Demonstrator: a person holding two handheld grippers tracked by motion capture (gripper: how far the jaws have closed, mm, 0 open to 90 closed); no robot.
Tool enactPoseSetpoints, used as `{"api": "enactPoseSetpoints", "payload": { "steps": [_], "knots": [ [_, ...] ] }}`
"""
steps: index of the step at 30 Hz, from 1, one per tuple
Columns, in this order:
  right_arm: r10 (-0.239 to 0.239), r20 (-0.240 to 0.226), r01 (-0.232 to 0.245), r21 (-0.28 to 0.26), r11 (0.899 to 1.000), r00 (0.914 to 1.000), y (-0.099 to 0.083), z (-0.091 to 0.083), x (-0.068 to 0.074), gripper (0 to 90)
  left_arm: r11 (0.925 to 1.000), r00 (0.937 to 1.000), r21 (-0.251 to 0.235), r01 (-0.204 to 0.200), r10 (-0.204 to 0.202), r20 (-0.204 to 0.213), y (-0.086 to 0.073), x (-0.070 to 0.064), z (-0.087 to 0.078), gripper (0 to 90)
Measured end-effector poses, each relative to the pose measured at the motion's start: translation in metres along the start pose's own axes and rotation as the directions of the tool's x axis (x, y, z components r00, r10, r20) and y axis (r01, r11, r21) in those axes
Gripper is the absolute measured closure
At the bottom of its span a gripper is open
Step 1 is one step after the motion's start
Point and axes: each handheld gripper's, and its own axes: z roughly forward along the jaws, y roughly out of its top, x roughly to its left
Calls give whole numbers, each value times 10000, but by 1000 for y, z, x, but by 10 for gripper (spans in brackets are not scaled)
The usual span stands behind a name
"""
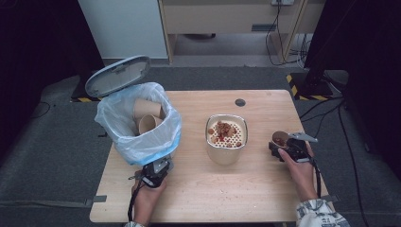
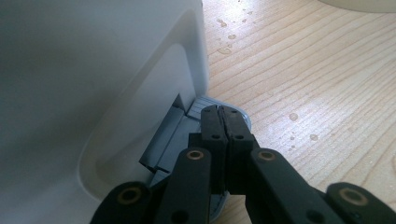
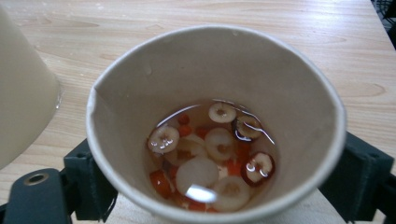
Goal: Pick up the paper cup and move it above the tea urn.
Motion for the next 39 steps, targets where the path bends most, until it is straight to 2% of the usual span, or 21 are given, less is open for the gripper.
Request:
{"api": "enactPoseSetpoints", "payload": {
  "steps": [10,18,19,21,22,27,28,39],
  "knots": [
    [-395,-161,390,-251,9989,9991,1,2,3,265,10000,10000,-9,22,-22,21,0,0,0,880],
    [-767,-129,761,-374,9964,9970,6,-4,4,294,10000,10000,-11,32,-32,19,0,0,0,880],
    [-858,-275,846,-431,9955,9959,9,-7,5,299,10000,10000,-13,31,-31,19,0,0,0,880],
    [-901,-288,888,-420,9952,9955,10,-8,5,302,10000,10000,-15,44,-44,23,0,0,0,880],
    [-1168,-368,1152,-433,9924,9925,13,-11,7,305,10000,10000,-16,49,-49,22,0,0,0,880],
    [-1551,-488,1527,-496,9870,9867,20,-17,8,310,10000,10000,-13,86,-86,35,0,1,0,880],
    [-1743,-513,1715,-552,9836,9834,26,-20,9,312,10000,10000,-17,78,-78,31,0,1,0,880],
    [-2138,-705,2095,-628,9758,9743,56,-31,1,317,10000,10000,-15,65,-65,32,0,1,0,880]
  ]
}}
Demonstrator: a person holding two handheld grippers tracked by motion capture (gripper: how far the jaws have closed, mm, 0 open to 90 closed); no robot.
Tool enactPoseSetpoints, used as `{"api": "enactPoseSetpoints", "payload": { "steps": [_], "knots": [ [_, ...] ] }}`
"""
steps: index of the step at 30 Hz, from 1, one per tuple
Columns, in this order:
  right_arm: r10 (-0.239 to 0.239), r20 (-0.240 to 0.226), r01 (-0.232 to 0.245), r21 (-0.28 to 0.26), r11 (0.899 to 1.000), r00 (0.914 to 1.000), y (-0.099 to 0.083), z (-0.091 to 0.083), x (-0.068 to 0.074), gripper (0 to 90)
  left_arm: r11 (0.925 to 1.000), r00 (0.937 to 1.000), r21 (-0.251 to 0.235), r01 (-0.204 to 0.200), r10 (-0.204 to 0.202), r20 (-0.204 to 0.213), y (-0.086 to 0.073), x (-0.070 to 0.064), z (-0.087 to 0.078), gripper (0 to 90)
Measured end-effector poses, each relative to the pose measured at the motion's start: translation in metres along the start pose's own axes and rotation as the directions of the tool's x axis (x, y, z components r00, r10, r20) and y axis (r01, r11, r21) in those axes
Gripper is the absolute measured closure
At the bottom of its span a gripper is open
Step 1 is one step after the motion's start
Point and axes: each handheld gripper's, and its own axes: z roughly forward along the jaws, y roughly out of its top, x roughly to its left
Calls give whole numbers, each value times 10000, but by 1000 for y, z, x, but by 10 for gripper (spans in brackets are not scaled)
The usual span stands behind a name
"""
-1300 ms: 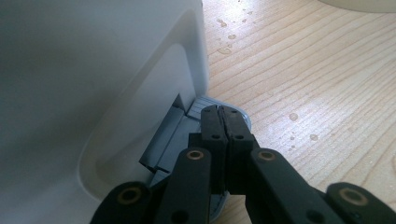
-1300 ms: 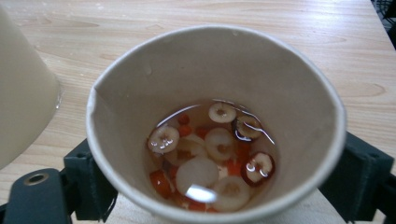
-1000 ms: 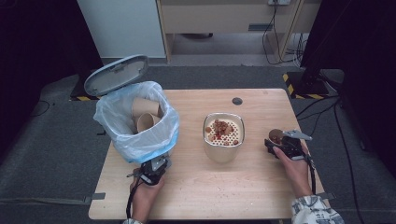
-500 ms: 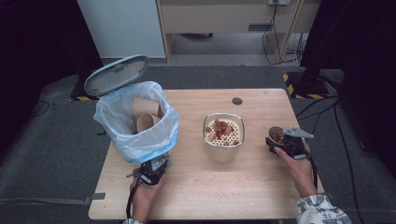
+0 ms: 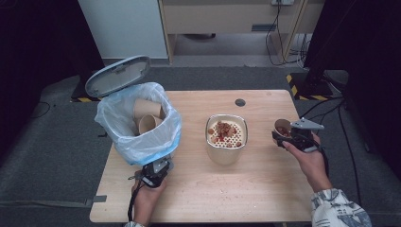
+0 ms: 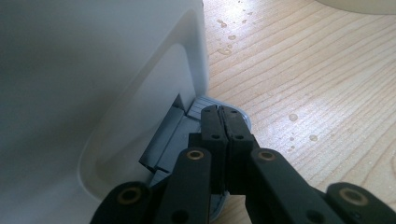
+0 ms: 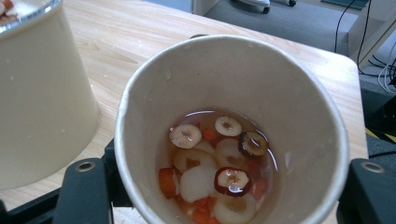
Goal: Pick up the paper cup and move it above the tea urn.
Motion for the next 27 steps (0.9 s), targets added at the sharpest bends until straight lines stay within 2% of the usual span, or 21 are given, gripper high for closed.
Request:
{"api": "enactPoseSetpoints", "payload": {
  "steps": [9,12,27],
  "knots": [
    [-395,-60,395,-73,9992,9992,24,-6,-8,319,10000,10000,-1,-1,1,-9,0,0,0,880],
    [-678,-136,676,-177,9976,9976,37,-9,-10,320,10000,10000,-4,8,-8,-6,0,0,0,880],
    [-875,-273,866,-327,9957,9958,62,-10,-10,322,10000,10000,-5,18,-18,7,0,0,0,880]
  ]
}}
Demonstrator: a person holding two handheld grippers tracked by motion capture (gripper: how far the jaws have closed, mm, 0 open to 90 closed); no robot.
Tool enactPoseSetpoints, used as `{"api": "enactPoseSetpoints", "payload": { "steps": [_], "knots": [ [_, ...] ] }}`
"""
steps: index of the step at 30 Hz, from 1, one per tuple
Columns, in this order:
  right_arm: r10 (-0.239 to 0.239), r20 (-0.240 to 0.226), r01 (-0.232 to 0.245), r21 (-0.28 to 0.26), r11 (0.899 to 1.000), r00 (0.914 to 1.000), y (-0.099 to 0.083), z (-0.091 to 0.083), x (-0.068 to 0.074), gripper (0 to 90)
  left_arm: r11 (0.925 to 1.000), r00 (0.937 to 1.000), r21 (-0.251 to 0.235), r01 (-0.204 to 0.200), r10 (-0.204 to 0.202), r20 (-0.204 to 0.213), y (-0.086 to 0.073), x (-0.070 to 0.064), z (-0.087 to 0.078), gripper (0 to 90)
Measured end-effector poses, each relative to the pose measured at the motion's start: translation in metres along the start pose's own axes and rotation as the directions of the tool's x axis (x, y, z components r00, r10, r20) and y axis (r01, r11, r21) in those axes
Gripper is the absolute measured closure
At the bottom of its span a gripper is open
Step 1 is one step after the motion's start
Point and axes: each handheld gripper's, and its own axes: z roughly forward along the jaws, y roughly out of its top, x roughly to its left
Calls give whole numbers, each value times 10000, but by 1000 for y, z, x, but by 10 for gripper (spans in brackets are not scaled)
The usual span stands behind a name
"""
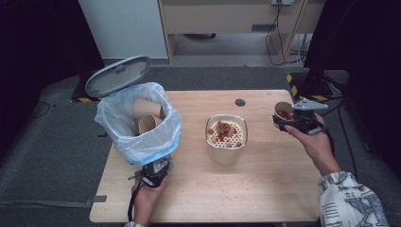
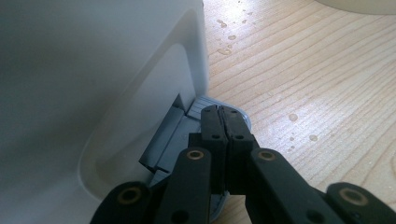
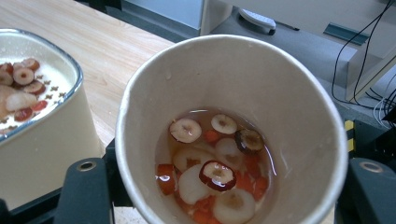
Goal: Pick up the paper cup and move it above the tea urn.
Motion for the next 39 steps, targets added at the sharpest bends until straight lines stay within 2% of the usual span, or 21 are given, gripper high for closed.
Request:
{"api": "enactPoseSetpoints", "payload": {
  "steps": [20,39],
  "knots": [
    [-165,108,165,-63,9998,9998,28,-3,-12,322,10000,10000,3,-21,21,-12,0,0,0,881],
    [-384,78,385,-128,9992,9992,44,-8,-16,322,10000,10000,-12,-31,31,-23,0,0,0,880]
  ]
}}
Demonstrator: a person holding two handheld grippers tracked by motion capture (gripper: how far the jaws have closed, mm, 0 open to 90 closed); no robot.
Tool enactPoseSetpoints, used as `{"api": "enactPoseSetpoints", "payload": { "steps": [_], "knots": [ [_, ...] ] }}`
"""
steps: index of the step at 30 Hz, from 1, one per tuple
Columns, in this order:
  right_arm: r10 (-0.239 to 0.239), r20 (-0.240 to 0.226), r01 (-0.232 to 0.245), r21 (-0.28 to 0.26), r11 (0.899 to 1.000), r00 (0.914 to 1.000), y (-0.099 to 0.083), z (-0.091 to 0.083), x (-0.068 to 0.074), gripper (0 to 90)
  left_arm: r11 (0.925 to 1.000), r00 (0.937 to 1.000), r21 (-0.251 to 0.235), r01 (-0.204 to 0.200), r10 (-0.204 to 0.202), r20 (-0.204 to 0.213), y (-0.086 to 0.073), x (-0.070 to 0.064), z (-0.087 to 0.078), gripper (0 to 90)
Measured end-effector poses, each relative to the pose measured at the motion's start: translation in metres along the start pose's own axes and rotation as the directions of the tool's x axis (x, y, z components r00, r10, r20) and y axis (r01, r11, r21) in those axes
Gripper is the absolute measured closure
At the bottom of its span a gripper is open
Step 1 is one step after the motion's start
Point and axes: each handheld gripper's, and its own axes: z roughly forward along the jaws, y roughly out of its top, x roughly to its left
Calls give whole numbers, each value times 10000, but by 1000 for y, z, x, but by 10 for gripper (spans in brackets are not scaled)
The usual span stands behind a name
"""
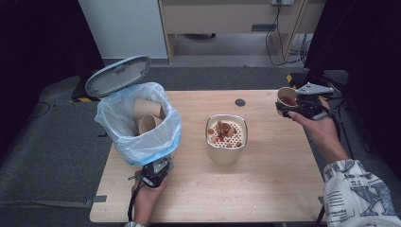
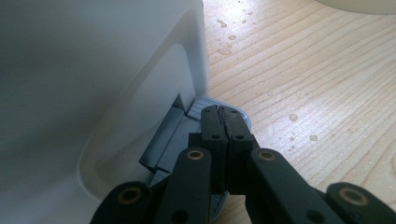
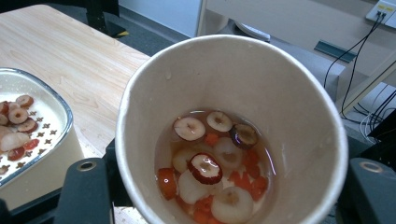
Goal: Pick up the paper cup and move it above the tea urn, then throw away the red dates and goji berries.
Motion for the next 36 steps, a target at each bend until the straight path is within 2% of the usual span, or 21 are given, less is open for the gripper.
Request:
{"api": "enactPoseSetpoints", "payload": {
  "steps": [7,8,16,18,30,31,34,36],
  "knots": [
    [-193,-14,193,-72,9998,9998,10,1,2,322,10000,10000,14,-16,16,-10,0,0,0,881],
    [-380,-122,379,-92,9992,9992,15,2,6,322,10000,10000,10,-11,11,-4,0,0,0,881],
    [-742,-233,739,-140,9972,9970,26,6,17,322,10000,10000,9,-50,50,-10,0,0,0,881],
    [-945,-429,941,-126,9955,9946,29,9,23,322,10000,10000,13,-44,44,1,0,0,0,881],
    [-1484,-623,1469,-278,9888,9870,50,15,39,322,9999,9999,32,-123,124,-80,1,-1,1,881],
    [-1663,-672,1648,-274,9859,9838,55,15,43,322,9997,9997,37,-237,237,-113,1,-2,1,881],
    [-1930,-647,1913,-314,9810,9791,60,14,47,322,9998,9998,33,-181,182,-78,1,-1,1,881],
    [-2090,-711,2053,-568,9771,9753,65,11,54,323,9998,9998,44,-188,189,-100,1,-2,1,881]
  ]
}}
